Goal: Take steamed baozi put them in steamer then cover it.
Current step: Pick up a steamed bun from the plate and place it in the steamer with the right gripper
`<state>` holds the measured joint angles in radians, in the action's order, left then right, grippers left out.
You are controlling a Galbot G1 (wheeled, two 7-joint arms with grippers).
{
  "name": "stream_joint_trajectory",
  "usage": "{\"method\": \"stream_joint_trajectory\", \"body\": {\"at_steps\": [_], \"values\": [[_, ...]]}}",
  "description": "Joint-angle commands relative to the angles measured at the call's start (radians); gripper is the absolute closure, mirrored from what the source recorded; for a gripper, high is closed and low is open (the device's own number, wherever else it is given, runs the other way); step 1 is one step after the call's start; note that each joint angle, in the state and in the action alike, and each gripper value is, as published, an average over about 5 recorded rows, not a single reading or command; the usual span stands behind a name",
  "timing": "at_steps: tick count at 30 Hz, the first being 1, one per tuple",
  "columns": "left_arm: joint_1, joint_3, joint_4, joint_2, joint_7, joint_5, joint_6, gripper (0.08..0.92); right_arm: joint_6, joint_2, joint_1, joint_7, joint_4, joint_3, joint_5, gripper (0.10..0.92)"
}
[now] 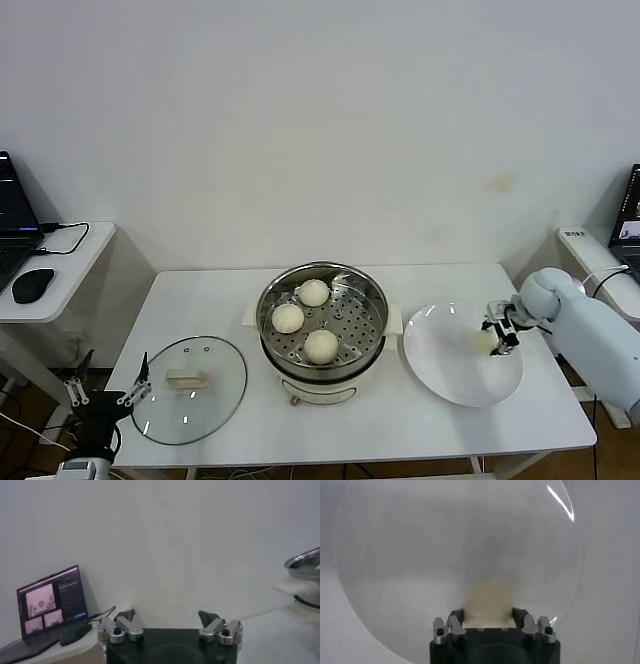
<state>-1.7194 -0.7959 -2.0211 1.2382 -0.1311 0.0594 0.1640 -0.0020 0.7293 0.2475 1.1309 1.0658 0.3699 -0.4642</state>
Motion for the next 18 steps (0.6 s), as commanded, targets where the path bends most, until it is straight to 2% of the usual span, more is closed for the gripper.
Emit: {"method": "stream_joint_trajectory", "body": {"at_steps": [1,10,18], "values": [[0.004,0.004,-0.004,-0.001,0.001,0.0,-0.001,0.177,-0.1,-0.15,-0.144,0.023,0.207,0.143,0.187,0.415],[0.011,0.022,-0.012,0.002,0.001,-0.003,-0.004,0.177,-0.255,-0.249,-0.467,0.016,0.46,0.385,0.411,0.406],[0.014,0.027,-0.02,-0.001,0.002,-0.003,-0.006,0.177,-0.394,-0.119,-0.766,-0.078,0.532,0.64,0.647,0.398]]}}
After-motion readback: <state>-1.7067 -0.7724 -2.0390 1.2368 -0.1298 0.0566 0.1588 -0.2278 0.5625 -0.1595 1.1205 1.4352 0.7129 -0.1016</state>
